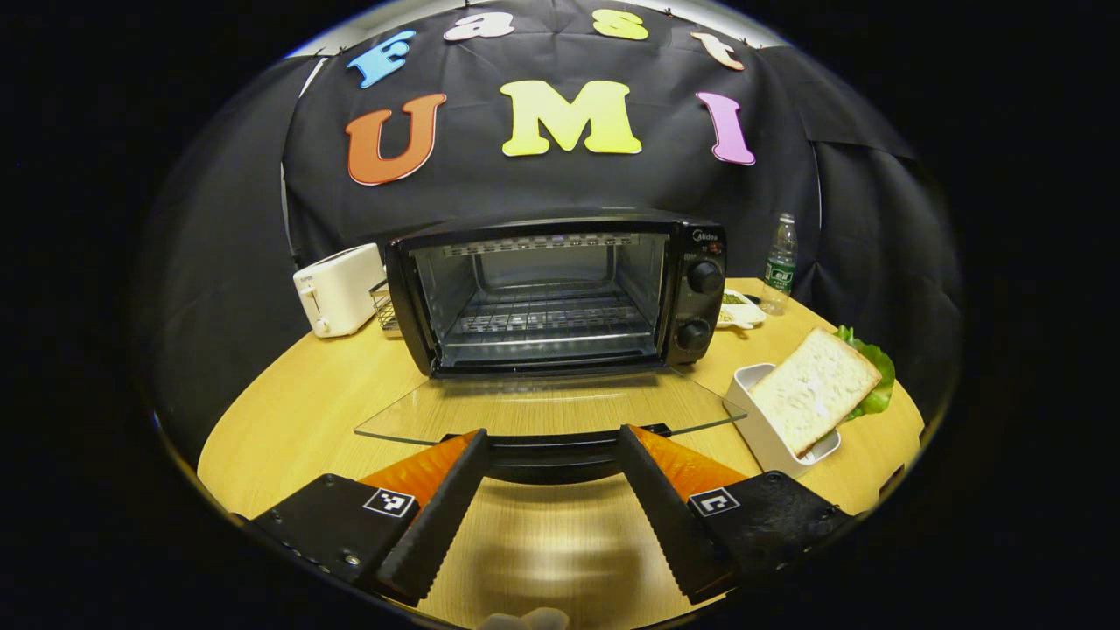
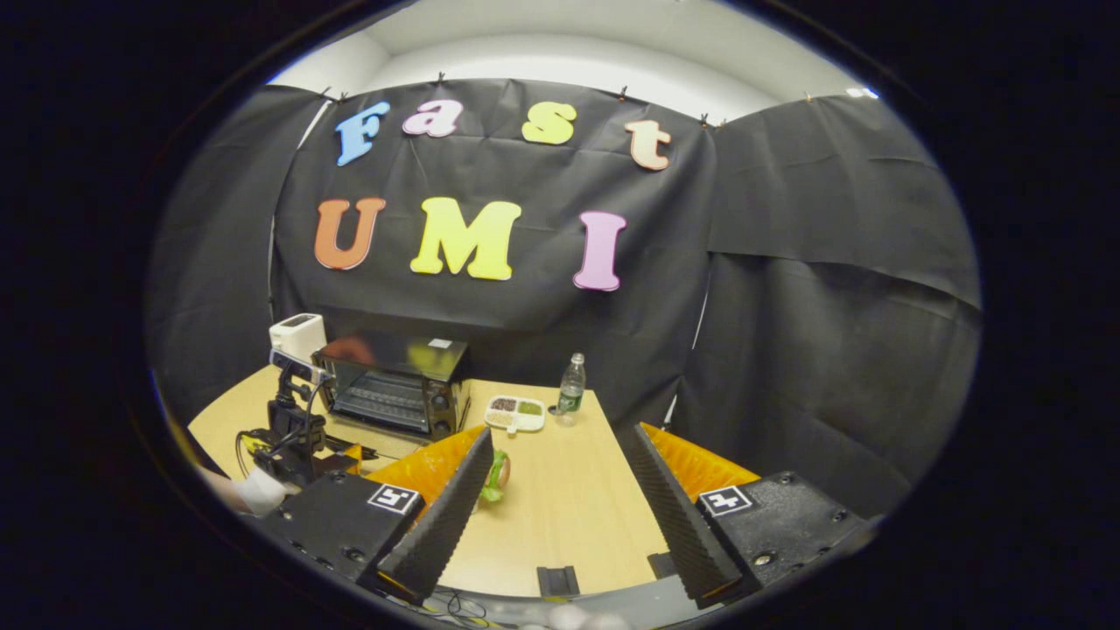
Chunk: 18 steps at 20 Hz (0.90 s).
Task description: Open the electric oven with the left hand, put the food in, and close the electric oven.
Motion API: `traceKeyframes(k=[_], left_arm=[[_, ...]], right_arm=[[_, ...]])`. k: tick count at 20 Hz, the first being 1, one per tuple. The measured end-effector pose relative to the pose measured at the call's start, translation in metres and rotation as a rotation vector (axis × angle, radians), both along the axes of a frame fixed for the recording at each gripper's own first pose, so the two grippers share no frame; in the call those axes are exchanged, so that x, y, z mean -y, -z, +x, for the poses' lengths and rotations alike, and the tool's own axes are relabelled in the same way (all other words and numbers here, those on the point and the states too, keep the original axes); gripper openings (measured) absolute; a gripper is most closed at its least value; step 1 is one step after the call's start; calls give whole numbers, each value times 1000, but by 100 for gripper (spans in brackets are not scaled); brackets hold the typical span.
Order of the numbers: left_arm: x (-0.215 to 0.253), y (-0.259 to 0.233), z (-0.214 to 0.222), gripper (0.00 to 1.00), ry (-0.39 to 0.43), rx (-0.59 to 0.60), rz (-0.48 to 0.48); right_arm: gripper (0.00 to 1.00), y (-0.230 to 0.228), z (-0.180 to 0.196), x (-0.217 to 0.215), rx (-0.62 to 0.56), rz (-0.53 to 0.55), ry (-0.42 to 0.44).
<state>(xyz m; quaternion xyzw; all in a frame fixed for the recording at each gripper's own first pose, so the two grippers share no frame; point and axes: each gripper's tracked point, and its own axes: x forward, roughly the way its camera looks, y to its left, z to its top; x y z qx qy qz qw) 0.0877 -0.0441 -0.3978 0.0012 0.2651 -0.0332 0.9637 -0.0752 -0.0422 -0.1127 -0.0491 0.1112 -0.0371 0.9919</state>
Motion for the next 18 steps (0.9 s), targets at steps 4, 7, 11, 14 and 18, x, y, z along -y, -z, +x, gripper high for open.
traceKeyframes(k=[4, 7, 11, 14, 18], left_arm=[[3, 22, -9, 96, 7, -50, 3], [1, 33, -16, 95, 1, -80, 8], [4, 45, -16, 96, 0, -105, -3], [4, 53, -17, 96, 1, -121, 6], [6, 56, -18, 94, 8, -119, 14]], right_arm=[[100, 8, -2, 2, -14, 0, -2], [100, 12, -2, 3, -22, -3, -4], [100, 16, -4, 5, -31, -6, -8], [100, 19, -4, 4, -38, -4, -12], [100, 21, -5, 4, -40, -11, -15]])
